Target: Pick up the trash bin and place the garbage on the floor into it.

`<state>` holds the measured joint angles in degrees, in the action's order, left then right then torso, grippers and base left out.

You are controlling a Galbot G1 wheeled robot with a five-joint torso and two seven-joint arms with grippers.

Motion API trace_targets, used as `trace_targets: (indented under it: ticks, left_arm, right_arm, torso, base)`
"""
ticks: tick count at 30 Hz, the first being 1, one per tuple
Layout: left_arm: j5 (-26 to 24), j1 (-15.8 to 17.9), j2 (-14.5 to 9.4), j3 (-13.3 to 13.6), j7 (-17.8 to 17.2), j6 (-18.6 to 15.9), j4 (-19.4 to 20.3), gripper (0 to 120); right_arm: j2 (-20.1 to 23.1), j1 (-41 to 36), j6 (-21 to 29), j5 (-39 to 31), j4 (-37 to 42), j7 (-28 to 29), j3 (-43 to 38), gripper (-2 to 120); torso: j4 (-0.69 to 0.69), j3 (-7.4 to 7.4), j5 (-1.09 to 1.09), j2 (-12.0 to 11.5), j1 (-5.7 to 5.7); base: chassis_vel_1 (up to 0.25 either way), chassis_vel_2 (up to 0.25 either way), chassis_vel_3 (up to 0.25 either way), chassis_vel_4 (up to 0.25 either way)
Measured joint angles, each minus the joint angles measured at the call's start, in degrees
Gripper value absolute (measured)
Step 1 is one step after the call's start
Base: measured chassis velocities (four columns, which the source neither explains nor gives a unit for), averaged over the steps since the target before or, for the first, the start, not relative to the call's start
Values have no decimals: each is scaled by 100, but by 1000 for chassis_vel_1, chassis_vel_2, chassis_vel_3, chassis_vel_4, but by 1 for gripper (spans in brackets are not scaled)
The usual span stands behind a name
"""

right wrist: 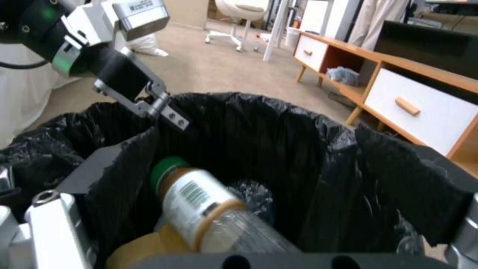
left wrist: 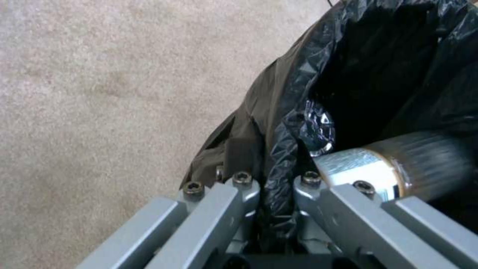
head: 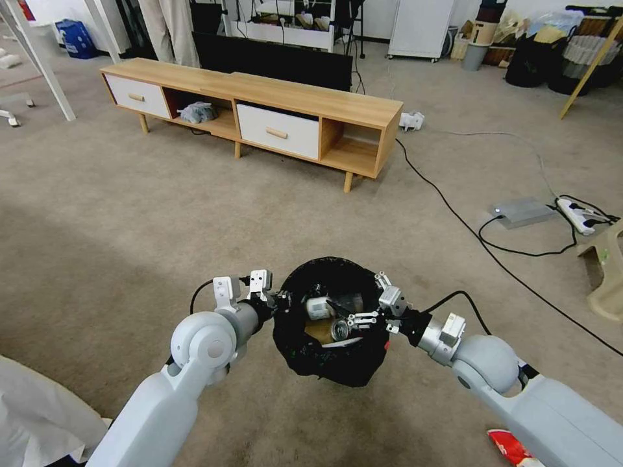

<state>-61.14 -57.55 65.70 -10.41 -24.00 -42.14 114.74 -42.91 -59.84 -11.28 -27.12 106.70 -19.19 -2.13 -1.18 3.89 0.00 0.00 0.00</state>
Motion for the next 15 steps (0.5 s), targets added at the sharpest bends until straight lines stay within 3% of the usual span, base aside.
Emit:
trace_targets:
  ticks: [15]
  left_arm:
    - [-18,-110,-11,-167,-11,0,72,0]
  right_arm:
    - [-29,39,9,-130,401,232,-295,100]
  torso:
    - [0,0,0,0,0]
  base:
    - [0,0,0,0]
